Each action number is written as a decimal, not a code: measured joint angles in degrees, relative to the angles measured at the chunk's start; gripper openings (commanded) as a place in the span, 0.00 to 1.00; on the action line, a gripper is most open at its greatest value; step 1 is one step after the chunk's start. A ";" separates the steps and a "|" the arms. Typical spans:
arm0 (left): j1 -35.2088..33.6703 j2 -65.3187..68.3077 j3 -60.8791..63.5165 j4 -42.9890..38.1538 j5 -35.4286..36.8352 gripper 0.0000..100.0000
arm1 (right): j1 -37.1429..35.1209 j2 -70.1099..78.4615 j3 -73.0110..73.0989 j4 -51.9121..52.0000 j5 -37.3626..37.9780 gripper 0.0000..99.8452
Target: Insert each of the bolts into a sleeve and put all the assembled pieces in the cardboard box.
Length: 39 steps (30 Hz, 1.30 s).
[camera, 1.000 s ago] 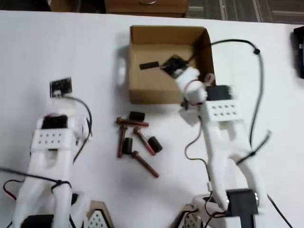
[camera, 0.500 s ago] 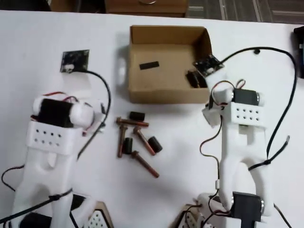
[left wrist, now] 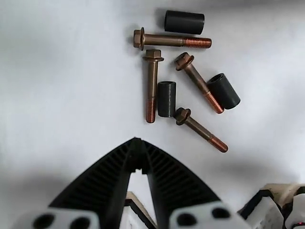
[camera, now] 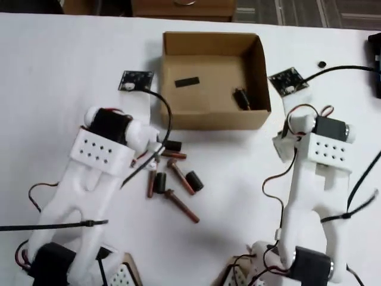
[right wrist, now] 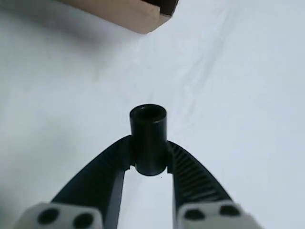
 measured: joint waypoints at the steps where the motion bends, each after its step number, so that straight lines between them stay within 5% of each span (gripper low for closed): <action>1: 0.00 0.00 0.00 -0.18 0.00 0.02 | 0.00 -0.35 0.00 0.00 0.00 0.02; 9: 0.00 0.18 0.97 -0.79 5.01 0.02 | 0.00 -0.44 0.00 0.00 0.00 0.02; 18: 0.35 0.35 14.33 -14.15 5.27 0.03 | 0.00 -0.44 0.00 0.00 0.00 0.02; 24: 0.53 0.35 18.64 -18.73 4.04 0.17 | 0.00 -0.44 0.00 0.00 0.00 0.02; 39: 0.53 0.35 32.62 -37.71 -0.53 0.09 | 0.00 -0.44 1.23 0.00 0.00 0.02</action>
